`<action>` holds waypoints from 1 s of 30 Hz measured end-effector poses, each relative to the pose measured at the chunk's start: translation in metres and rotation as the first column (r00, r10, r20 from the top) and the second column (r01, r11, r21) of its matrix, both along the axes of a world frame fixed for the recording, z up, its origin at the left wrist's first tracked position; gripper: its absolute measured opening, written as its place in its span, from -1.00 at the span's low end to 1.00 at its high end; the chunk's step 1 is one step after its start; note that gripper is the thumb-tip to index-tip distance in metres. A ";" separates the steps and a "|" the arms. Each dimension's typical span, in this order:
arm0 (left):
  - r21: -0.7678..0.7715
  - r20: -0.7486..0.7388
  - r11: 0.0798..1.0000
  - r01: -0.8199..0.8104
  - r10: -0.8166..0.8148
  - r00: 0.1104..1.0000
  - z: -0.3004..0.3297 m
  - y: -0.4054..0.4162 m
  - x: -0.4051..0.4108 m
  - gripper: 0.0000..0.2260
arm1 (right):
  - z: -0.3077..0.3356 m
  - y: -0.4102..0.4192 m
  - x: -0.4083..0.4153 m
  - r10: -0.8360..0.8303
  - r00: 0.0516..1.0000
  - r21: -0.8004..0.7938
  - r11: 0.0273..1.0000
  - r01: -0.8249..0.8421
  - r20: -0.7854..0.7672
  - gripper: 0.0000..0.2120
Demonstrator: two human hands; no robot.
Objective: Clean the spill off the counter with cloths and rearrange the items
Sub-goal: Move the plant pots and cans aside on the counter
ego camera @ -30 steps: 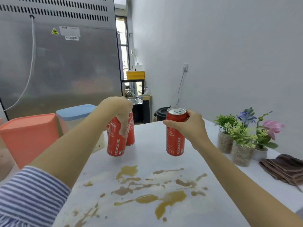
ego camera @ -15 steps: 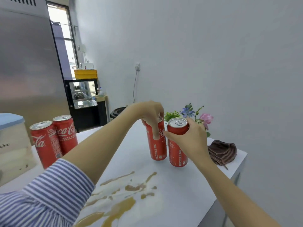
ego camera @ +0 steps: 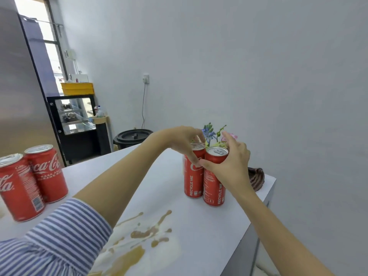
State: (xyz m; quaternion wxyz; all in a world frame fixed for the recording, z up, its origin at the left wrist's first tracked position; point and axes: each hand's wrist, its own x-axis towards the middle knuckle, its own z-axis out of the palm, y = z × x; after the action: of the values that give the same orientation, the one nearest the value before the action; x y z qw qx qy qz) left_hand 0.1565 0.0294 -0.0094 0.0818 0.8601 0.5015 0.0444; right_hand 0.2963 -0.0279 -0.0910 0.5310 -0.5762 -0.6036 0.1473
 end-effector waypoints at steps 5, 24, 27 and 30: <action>-0.033 0.006 0.985 -0.167 0.167 0.986 0.027 -0.012 -0.049 -0.28 | 0.035 -0.006 -0.023 0.021 0.999 0.205 0.978 -0.026 0.030 -0.30; 0.035 0.147 0.647 -0.762 0.751 0.644 -0.030 -0.112 -0.311 -0.47 | 0.034 0.038 -0.342 0.679 0.623 -0.278 0.731 -0.623 0.389 -0.59; 0.067 0.221 0.631 -0.773 0.746 0.629 -0.039 -0.109 -0.315 -0.48 | 0.020 0.038 -0.353 0.686 0.651 -0.237 0.726 -0.646 0.325 -0.72; 0.084 0.273 0.597 -0.798 0.756 0.595 -0.042 -0.106 -0.312 -0.46 | 0.013 0.037 -0.353 0.723 0.644 -0.175 0.688 -0.705 0.249 -0.67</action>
State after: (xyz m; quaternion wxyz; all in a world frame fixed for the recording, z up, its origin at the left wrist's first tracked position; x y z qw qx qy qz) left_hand -0.1559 -0.0769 -0.0517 0.0205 0.5473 0.8086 0.2150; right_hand -0.0567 0.0093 -0.0779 0.3142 -0.3230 -0.8495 0.2744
